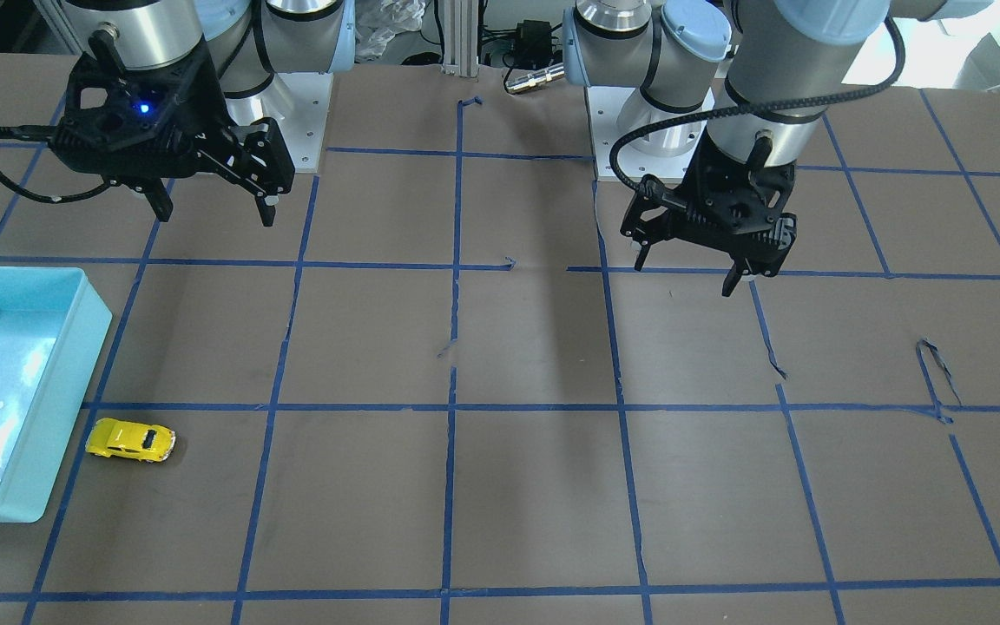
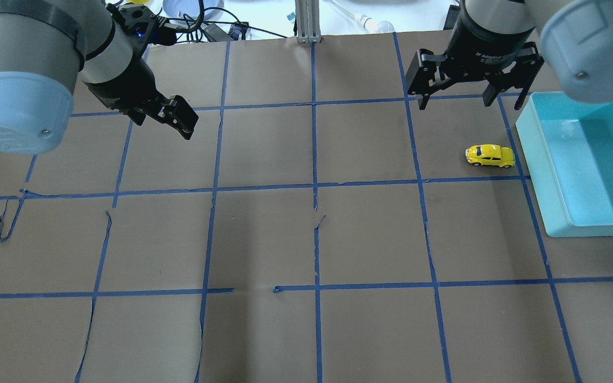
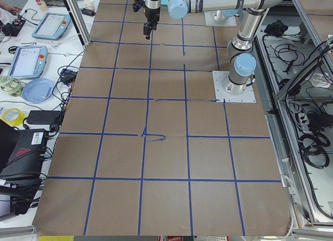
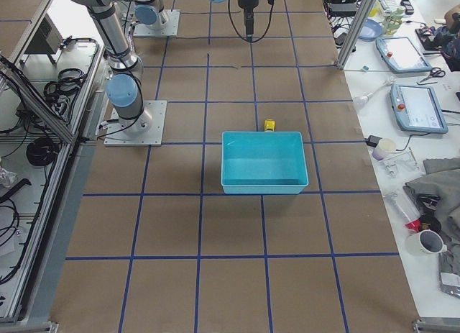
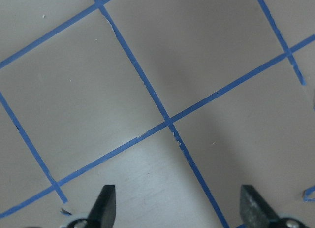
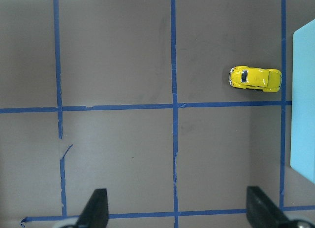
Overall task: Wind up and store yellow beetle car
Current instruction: 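Raise the left gripper away while moving the right gripper toward the car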
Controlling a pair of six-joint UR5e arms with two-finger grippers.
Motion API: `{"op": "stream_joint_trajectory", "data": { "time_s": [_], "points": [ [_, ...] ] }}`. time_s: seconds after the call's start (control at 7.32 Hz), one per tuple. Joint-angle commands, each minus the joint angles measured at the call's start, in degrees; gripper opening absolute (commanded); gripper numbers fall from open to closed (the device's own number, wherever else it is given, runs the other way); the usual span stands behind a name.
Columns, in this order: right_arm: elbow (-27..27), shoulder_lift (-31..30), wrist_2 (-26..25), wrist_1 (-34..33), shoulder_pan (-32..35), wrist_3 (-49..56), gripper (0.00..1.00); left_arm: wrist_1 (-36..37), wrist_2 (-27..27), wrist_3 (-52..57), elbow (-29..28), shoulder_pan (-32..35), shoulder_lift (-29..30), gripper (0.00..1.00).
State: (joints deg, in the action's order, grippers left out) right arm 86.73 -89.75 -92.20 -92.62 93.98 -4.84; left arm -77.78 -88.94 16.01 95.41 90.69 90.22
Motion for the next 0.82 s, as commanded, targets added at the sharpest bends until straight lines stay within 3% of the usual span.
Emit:
{"op": "stream_joint_trajectory", "data": {
  "time_s": [0.0, 0.27, 0.55, 0.68],
  "points": [
    [-1.39, 1.51, -0.88, -1.23, -1.07, 0.53, 1.0, -3.33, -1.14, -8.78, -0.05, 0.8, -3.98, 1.0],
    [0.1, 1.86, -6.3, -6.15, -0.9, 1.41, 1.0, -6.32, -3.44, -11.42, -0.05, 0.98, -6.71, 1.0],
    [1.68, 3.0, -5.97, -6.44, -0.99, 4.64, 1.0, -6.33, -3.87, -13.02, -0.83, 2.63, -6.72, 1.0],
    [1.95, 4.57, -6.24, -7.83, -1.51, 11.37, 1.0, -6.33, -4.05, -13.02, -1.28, 3.17, -6.37, 1.0]
  ]
}}
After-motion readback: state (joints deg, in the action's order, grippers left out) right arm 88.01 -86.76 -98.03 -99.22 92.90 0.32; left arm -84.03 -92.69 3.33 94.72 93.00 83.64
